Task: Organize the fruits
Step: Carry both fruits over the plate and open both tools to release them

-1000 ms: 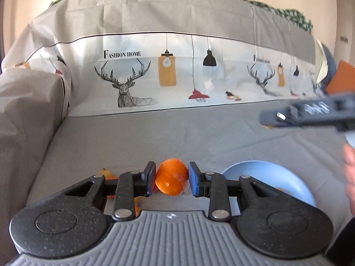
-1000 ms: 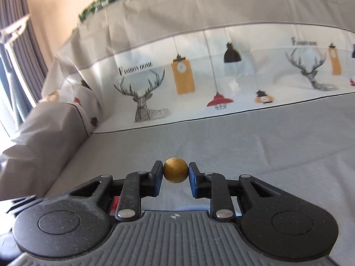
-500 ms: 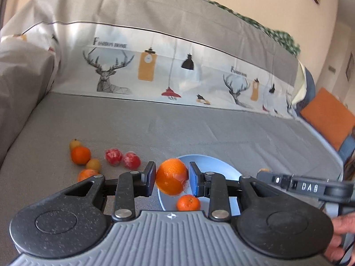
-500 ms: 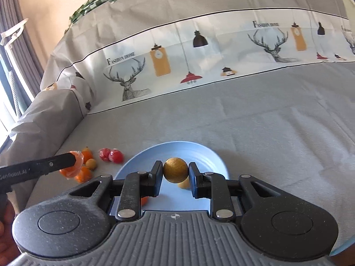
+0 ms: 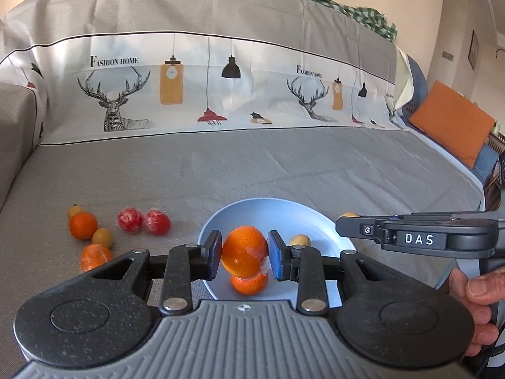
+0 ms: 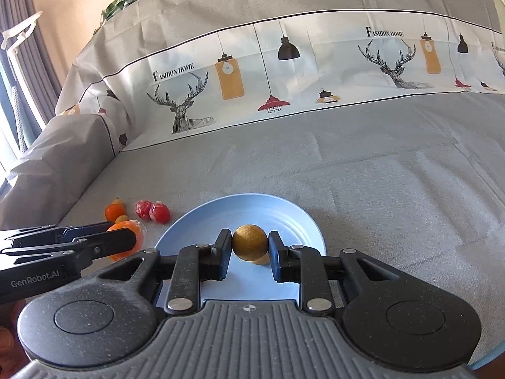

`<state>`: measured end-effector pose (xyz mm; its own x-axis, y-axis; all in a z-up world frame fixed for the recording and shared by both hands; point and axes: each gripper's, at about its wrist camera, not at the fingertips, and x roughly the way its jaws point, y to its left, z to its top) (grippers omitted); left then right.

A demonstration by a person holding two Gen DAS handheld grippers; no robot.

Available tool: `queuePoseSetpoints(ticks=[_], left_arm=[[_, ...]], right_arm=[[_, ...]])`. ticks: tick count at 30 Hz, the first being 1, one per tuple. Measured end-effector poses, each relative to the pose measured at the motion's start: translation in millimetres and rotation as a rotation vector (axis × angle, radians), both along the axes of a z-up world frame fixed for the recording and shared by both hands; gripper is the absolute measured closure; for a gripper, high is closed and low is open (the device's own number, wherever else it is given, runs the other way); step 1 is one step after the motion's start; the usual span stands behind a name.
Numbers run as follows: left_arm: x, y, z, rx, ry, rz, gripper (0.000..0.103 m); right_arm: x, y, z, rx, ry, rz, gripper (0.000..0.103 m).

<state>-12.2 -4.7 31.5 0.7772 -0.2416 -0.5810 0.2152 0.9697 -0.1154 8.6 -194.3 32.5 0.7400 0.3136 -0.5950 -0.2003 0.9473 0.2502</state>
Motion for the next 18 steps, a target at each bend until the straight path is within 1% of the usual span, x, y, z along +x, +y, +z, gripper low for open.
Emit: queuePoseSetpoints(ticks=[9, 18], left_arm=[[0, -1, -2, -0.001, 0.005, -0.021, 0.068], [-3, -11, -7, 0.006, 0.017, -0.082, 0.068]], right_arm=[[2, 1, -1, -0.001, 0.008, -0.005, 0.077], [2, 4, -2, -0.019, 0.01, 0.006, 0.077]])
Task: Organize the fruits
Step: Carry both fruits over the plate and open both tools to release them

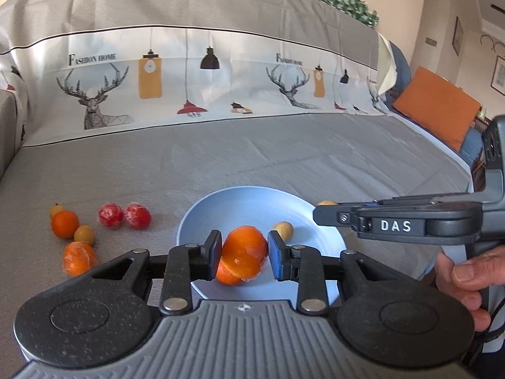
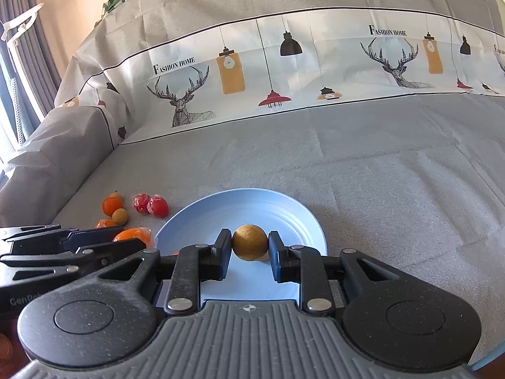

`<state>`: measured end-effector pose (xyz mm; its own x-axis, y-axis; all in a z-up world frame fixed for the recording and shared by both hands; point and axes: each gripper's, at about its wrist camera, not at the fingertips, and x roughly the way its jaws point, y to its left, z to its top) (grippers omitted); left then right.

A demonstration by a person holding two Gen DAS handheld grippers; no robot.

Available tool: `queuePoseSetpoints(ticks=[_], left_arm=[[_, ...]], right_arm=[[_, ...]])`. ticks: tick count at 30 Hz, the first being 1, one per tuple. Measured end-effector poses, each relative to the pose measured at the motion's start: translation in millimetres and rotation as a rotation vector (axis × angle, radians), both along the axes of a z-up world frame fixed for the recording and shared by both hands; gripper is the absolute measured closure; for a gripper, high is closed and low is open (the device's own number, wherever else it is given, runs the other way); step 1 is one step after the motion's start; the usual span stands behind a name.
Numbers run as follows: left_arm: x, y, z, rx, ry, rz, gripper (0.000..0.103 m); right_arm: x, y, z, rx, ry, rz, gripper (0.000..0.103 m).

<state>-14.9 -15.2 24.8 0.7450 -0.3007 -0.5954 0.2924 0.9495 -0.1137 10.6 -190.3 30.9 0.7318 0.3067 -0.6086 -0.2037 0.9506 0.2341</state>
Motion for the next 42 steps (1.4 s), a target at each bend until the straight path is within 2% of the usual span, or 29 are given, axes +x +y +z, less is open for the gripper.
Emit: queuePoseSetpoints(ticks=[17, 39, 42], left_arm=[[-2, -14, -9, 0.037, 0.016, -0.063, 0.068], [-2, -16, -10, 0.048, 0.017, -0.071, 0.068], [-1, -14, -10, 0.039, 0.019, -0.058, 0.061]], right_arm=[[2, 5, -2, -0.014, 0.01, 0.009, 0.077], [2, 9, -4, -0.024, 0.013, 0.018, 0.076], [2, 9, -5, -0.027, 0.018, 0.016, 0.076]])
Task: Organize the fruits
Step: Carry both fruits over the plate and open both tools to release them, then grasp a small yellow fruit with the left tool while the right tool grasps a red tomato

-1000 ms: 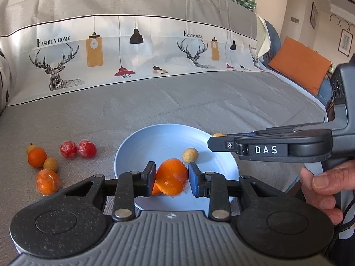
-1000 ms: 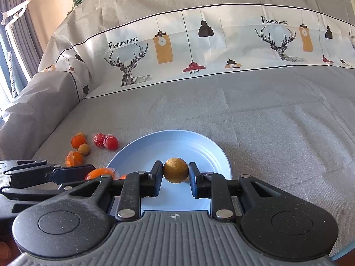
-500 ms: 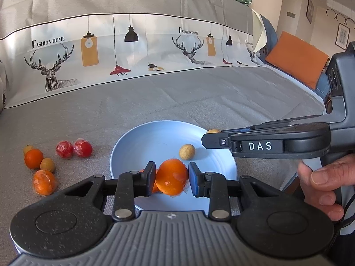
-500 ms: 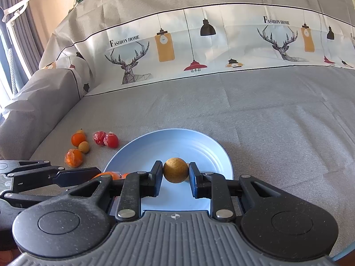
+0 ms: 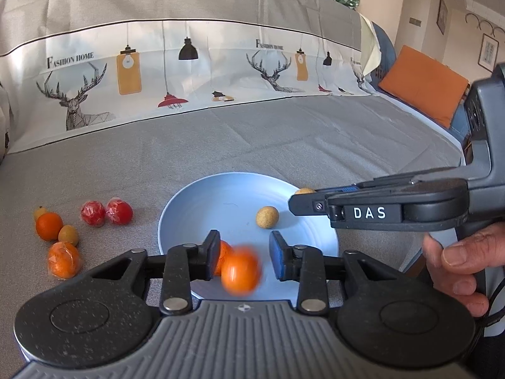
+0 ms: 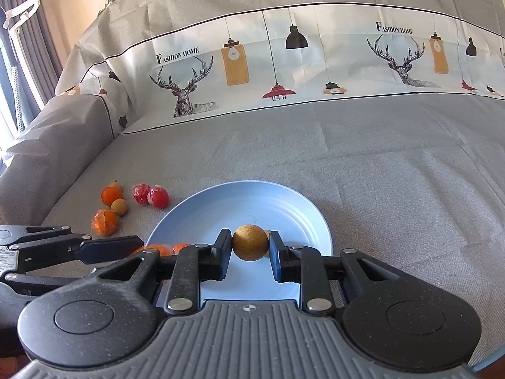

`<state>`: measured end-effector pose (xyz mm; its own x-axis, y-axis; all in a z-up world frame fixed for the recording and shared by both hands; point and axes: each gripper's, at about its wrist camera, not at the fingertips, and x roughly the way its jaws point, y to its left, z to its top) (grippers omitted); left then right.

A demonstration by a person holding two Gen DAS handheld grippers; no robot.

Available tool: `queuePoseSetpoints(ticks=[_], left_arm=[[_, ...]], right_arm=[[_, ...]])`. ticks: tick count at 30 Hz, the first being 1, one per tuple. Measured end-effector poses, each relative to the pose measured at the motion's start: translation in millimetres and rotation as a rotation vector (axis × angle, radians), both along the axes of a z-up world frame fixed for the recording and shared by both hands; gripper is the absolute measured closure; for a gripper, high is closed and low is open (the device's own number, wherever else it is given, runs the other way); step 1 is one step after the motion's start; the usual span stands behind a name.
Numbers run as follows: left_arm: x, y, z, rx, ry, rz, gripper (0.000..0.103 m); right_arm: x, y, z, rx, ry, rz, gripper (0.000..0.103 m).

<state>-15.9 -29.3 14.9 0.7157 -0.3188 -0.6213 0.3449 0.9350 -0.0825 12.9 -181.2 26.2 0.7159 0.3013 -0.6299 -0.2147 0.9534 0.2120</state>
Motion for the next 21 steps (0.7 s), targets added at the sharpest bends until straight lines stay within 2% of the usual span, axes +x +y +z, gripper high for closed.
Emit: queuePoseSetpoints(ticks=[3, 5, 13, 16, 21], left_arm=[[1, 3, 0, -0.007, 0.001, 0.011, 0.061], [1, 3, 0, -0.006, -0.002, 0.012, 0.061], [-4, 3, 3, -0.003, -0.023, 0.016, 0.062], [-8, 6, 9, -0.007, -0.059, 0.029, 0.076], [-15, 22, 27, -0.028, -0.136, 0.109, 0.085]], right_arm=[[2, 0, -2, -0.006, 0.015, -0.012, 0.074], [2, -1, -3, -0.003, 0.016, -0.018, 0.066], [1, -2, -1, -0.008, 0.017, -0.018, 0.064], [1, -2, 0, -0.006, 0.016, -0.02, 0.064], [2, 0, 2, -0.003, 0.009, -0.02, 0.064]])
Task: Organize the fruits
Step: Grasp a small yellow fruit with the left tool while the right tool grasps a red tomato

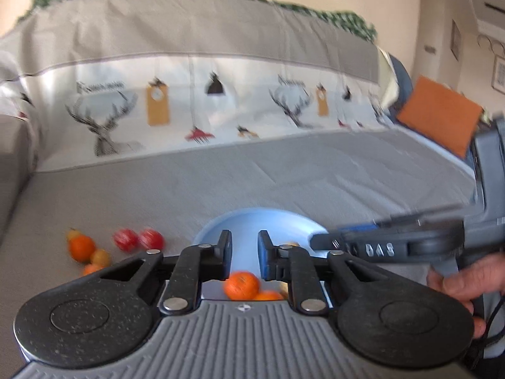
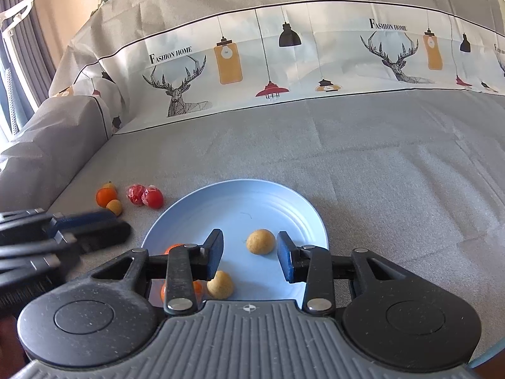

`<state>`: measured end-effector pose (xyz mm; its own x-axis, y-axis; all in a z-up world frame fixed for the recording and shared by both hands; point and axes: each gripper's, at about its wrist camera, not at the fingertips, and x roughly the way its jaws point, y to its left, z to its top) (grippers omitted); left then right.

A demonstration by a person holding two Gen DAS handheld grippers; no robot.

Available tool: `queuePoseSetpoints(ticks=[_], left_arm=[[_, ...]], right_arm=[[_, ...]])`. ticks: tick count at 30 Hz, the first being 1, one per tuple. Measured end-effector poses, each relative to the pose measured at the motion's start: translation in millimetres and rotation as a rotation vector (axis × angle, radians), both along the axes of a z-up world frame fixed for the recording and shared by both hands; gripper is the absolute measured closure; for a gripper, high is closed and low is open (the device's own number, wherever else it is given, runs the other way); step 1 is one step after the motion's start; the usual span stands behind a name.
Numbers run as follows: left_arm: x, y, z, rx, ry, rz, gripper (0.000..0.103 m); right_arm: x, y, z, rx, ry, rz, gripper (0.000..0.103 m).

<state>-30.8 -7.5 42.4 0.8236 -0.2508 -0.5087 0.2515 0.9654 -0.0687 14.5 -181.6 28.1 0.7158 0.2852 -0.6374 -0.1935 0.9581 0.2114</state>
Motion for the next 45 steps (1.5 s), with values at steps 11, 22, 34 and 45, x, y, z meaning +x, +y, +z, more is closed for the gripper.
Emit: queuePoseSetpoints(ticks=[11, 22, 34, 45], left_arm=[[28, 75, 13, 0.048, 0.012, 0.186, 0.085], [41, 121, 15, -0.192, 0.035, 0.356, 0.085], [83, 153, -24, -0.282, 0.248, 0.493, 0.082], [108, 152, -52, -0.318, 0.35, 0.488, 0.072]], right_arm=[[0, 2, 9, 0.032, -0.051, 0.02, 0.081], [10, 13, 13, 0.076, -0.062, 0.08, 0.081], [23, 47, 2, 0.069, -0.021, 0.207, 0.081], [47, 75, -1, 0.032, -0.041, 0.254, 0.081]])
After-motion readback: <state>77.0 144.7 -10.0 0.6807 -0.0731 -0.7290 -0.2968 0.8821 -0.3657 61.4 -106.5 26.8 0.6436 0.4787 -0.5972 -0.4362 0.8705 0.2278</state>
